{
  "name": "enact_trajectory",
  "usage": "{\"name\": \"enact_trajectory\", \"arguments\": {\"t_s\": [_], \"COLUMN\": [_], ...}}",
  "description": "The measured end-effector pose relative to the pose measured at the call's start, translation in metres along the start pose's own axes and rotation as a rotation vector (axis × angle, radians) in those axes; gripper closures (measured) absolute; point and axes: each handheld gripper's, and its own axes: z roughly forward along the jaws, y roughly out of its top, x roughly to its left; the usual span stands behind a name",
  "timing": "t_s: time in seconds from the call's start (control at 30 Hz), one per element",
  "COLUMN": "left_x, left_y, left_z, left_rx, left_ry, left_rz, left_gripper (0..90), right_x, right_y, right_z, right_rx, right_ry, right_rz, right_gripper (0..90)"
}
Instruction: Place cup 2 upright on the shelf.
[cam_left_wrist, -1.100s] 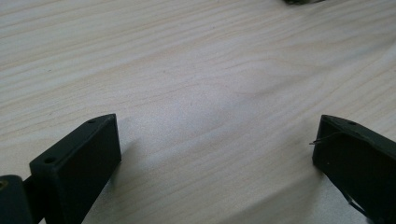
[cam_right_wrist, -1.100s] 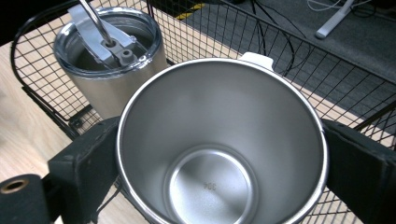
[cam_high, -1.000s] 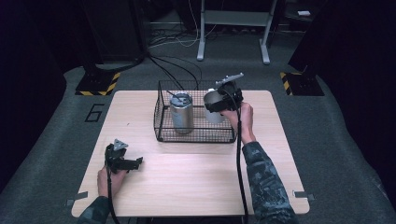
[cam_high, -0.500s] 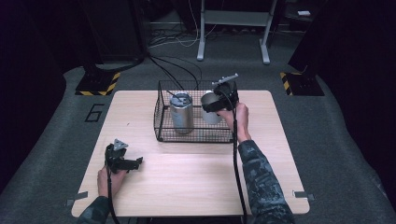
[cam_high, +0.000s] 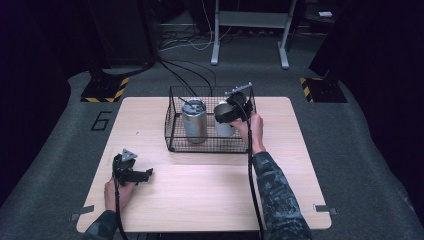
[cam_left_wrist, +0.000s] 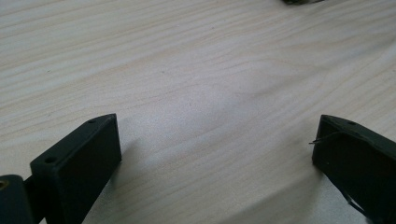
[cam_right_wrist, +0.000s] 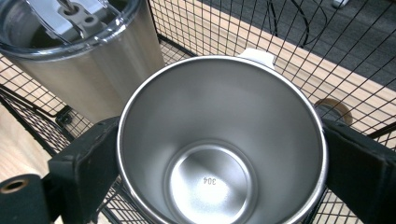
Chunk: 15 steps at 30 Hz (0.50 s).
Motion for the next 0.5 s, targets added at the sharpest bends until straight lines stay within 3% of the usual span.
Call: {"name": "enact_trajectory", "arguments": {"t_s": [0.3,0.5], "left_x": [0.0,0.0], "left_y": [0.0,0.0], "left_z": [0.0,0.0], "left_rx": [0.0,0.0], "left_ry": [0.0,-0.001], "left_rz": [-0.001,0.0], "left_gripper": [0.9,1.0], "right_x": [0.0,0.002], "right_y": [-0.008,-0.016], "right_z": [0.013,0.024], "right_rx": [0.032,0.061], "right_ry": [0.006,0.003], "right_rz": [0.016,0.0], "right_gripper": [5.8,5.7]}}
